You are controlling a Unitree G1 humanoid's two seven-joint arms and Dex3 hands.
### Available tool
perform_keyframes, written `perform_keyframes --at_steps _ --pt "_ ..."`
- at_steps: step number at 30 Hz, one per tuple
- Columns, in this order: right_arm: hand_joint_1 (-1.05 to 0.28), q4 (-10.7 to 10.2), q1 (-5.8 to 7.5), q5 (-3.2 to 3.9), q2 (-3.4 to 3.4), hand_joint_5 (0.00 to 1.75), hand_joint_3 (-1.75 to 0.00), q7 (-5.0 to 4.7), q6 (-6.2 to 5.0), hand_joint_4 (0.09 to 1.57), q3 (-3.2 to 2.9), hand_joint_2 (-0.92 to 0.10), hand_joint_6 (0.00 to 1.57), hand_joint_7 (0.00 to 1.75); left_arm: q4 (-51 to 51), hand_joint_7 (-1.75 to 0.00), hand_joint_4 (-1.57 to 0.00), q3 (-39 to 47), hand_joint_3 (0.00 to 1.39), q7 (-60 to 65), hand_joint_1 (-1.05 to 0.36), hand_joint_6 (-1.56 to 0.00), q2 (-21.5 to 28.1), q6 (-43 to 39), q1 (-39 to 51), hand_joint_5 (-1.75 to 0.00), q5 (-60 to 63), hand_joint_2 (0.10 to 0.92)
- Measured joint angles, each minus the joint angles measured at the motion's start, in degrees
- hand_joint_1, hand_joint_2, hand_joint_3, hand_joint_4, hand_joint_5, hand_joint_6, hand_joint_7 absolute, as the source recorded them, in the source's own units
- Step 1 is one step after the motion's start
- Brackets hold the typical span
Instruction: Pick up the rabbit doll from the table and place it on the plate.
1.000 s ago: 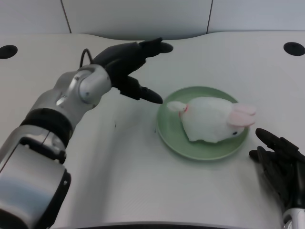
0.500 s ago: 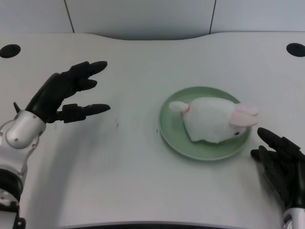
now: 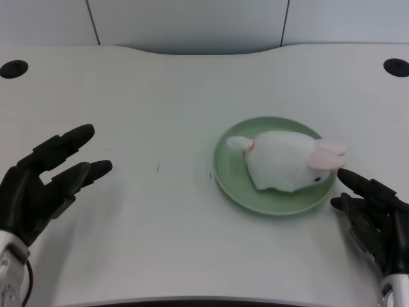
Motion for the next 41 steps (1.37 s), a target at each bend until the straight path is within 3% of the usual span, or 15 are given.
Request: perform_keyframes --at_steps 7,11,13,18,20,22,24,28,33,37,41 --pt "-0.37 -0.26 0.03 0.11 -0.85 0.93 -0.35 1.03 0.98 0.58 -0.02 -0.92 0.84 0.0 -9.97 -0.03 -0.79 1.61 0.39 0.01 -0.69 -0.68 -1.95 6.73 7.57 -0.27 -3.17 0.921" --pt "-0.35 -0.26 0.02 -0.5 -1.84 0.94 -0.35 -0.69 0.92 0.6 0.26 -0.92 0.85 0.01 -11.02 -0.03 -0.79 1.89 0.4 -0.14 -0.67 -0.69 -2.71 9.67 9.81 -0.28 -4.14 0.921" --pt "-0.33 -0.21 -0.07 -0.88 -2.02 0.95 -0.36 -1.5 0.76 0.58 0.3 -0.92 0.87 0.01 -11.27 -0.02 -0.79 1.89 0.42 0.49 -0.68 -0.69 -3.38 10.18 10.55 -0.3 -4.03 0.921" --pt "-0.3 0.96 -0.59 -0.92 -2.43 1.0 -0.36 -1.1 0.53 0.53 0.11 -0.92 0.88 0.02 -11.28 -0.02 -0.8 1.96 0.42 2.23 -0.69 -0.71 -5.49 10.48 11.69 -0.36 -2.9 0.921" --pt "-0.29 1.82 -1.01 -0.64 -2.44 0.98 -0.33 -0.98 0.48 0.54 -0.58 -0.92 0.9 0.03 -11.22 -0.03 -0.81 2.2 0.46 2.55 -0.68 -0.72 -5.65 10.58 11.63 -0.39 -2.87 0.921" --pt "-0.29 2.52 -1.57 0.27 -2.43 0.99 -0.31 -0.98 0.37 0.57 -1.48 -0.92 0.92 0.04 -11.2 -0.03 -0.79 2.5 0.51 2.85 -0.68 -0.74 -5.66 11.46 11.55 -0.47 -2.9 0.921" --pt "-0.29 2.94 -2.23 0.5 -2.43 0.99 -0.31 -1.01 0.37 0.58 -1.93 -0.92 0.92 0.04 -11.29 -0.02 -0.78 2.64 0.52 3.58 -0.68 -0.75 -5.76 12.54 11.57 -0.52 -2.89 0.921" --pt "-0.28 3.36 -2.71 0.36 -2.19 0.97 -0.32 -1.54 0.37 0.6 -2.07 -0.92 0.91 0.04 -12.39 -0.02 -0.75 3.15 0.49 4.91 -0.71 -0.76 -6.63 13.83 11.81 -0.59 -2.9 0.921" --pt "-0.29 3.78 -2.73 -0.04 -2.11 0.96 -0.32 -2.27 0.38 0.61 -1.61 -0.92 0.91 0.04 -12.74 -0.02 -0.72 3.78 0.52 4.96 -0.69 -0.76 -6.67 14.15 11.91 -0.65 -2.81 0.921" --pt "-0.29 3.86 -2.85 0.34 -1.77 0.95 -0.31 -2.1 0.41 0.61 -1.88 -0.92 0.9 0.03 -12.96 -0.02 -0.72 4.43 0.53 4.96 -0.68 -0.77 -6.67 15.17 12.14 -0.68 -2.89 0.921" --pt "-0.29 3.92 -2.91 0.48 -1.64 0.95 -0.31 -1.33 0.41 0.61 -2.22 -0.92 0.9 0.03 -13.07 -0.02 -0.74 4.57 0.51 5.3 -0.67 -0.78 -6.76 15.44 12.42 -0.71 -2.73 0.921"
